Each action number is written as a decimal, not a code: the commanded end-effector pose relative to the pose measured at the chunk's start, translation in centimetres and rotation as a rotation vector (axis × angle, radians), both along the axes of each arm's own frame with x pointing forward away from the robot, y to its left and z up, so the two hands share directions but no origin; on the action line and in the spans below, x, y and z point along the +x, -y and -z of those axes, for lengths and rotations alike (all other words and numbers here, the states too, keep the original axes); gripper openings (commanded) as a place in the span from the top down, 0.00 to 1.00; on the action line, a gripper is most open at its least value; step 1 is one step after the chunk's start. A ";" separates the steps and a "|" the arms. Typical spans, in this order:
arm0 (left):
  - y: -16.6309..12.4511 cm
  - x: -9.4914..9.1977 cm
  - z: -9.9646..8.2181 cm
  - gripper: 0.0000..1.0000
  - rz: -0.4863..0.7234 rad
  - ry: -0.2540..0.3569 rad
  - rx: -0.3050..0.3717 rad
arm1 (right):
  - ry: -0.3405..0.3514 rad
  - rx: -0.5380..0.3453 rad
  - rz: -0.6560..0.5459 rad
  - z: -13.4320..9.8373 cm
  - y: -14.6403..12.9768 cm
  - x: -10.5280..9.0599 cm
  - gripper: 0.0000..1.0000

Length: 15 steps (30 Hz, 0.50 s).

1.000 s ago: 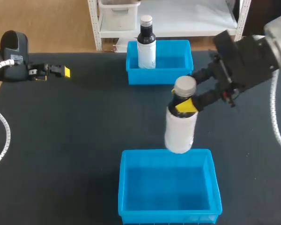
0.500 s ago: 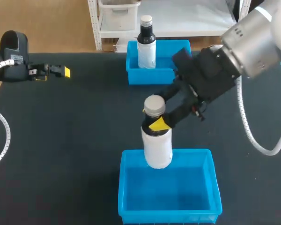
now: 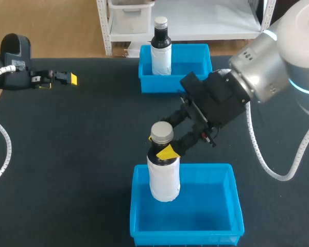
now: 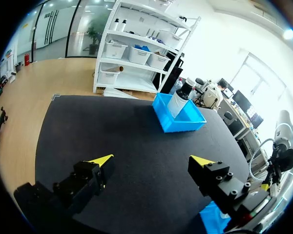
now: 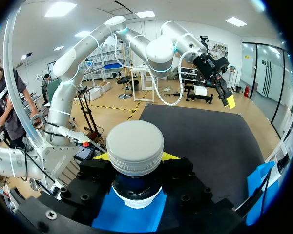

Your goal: Pick up the bottle, and place it in the far bin if it is heavy, or in the near bin if it is light.

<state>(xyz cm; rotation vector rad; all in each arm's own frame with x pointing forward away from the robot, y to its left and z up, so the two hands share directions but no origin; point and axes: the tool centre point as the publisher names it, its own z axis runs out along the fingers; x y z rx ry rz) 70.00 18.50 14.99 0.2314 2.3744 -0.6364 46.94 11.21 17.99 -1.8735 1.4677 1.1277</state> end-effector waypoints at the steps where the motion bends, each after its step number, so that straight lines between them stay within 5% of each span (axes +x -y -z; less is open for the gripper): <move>1: 0.0 0.0 0.0 0.00 0.000 0.000 0.000 | -0.016 0.006 -0.008 1.3 -0.3 0.6 1.00; 15: 0.0 0.0 0.0 0.00 0.000 0.000 0.000 | -0.010 0.010 -0.015 3.4 0.1 0.0 1.00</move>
